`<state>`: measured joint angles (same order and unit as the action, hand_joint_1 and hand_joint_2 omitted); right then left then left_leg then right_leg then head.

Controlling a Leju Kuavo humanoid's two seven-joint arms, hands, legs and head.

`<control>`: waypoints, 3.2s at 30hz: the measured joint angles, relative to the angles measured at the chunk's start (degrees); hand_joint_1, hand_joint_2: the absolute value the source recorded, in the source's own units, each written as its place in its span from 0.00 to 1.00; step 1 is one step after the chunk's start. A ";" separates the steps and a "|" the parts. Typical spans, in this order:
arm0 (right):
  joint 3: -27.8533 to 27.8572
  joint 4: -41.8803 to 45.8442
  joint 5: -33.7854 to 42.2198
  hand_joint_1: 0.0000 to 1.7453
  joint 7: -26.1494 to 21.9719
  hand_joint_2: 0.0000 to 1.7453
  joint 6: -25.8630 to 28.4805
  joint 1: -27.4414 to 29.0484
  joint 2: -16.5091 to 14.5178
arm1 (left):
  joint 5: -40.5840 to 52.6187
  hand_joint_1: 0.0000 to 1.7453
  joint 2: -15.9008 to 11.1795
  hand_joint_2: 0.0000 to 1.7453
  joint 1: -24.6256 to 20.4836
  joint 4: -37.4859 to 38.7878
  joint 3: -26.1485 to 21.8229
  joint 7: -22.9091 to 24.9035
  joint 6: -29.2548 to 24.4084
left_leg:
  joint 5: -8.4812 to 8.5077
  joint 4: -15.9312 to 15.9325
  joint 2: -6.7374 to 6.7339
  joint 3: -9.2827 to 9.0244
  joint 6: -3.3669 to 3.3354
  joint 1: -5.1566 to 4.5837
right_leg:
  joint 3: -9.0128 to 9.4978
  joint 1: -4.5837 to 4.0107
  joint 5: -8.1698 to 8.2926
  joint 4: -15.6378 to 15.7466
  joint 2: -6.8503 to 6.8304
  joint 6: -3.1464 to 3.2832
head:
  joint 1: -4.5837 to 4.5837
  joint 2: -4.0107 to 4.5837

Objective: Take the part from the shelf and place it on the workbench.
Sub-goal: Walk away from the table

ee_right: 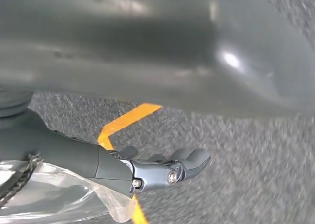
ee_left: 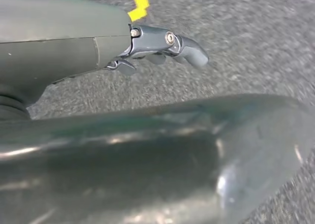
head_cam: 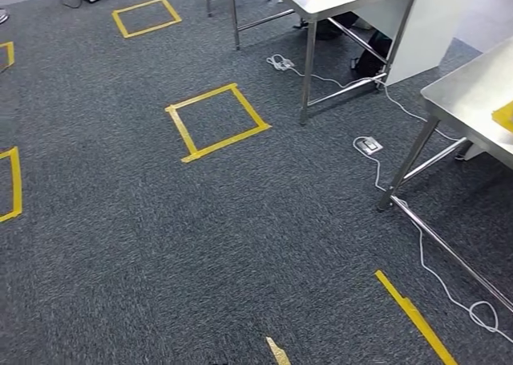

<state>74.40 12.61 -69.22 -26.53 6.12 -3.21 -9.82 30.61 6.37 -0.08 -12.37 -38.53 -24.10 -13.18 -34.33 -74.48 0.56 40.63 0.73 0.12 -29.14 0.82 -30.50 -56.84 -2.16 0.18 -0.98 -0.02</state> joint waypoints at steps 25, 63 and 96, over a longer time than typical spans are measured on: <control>-0.02 -0.10 0.20 0.00 -0.15 0.00 0.22 -0.49 0.14 | 0.34 0.00 -0.34 0.00 0.27 0.00 -0.14 -0.39 0.02 | 6.08 14.81 5.71 -7.14 -0.99 -0.27 | -1.66 0.28 0.17 -1.39 4.60 -0.80 | 0.53 0.00; 0.00 -0.15 0.24 0.00 -0.20 0.00 0.09 -0.13 -0.02 | 0.45 0.00 -0.09 0.00 0.15 0.07 -0.39 -0.51 -0.06 | 0.21 0.13 -0.23 -0.83 0.33 0.13 | -0.33 -0.35 -0.08 -0.38 -1.56 0.61 | -0.29 0.00; 0.00 -0.24 0.19 0.00 -0.15 0.00 0.05 -0.13 -0.10 | 1.05 0.00 -0.08 0.00 0.05 0.09 -1.11 -0.53 -0.20 | -0.70 0.18 -0.03 -1.60 0.31 -0.11 | 0.27 -0.19 -0.64 -0.07 -1.11 1.05 | -0.42 0.00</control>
<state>74.40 12.37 -69.04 -26.69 6.16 -3.34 -9.92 31.67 6.29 -0.03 -12.28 -39.64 -24.63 -13.38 -35.03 -74.31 0.53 39.03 1.04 0.01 -28.87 0.62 -31.14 -56.92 -3.27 1.23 -1.40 -0.02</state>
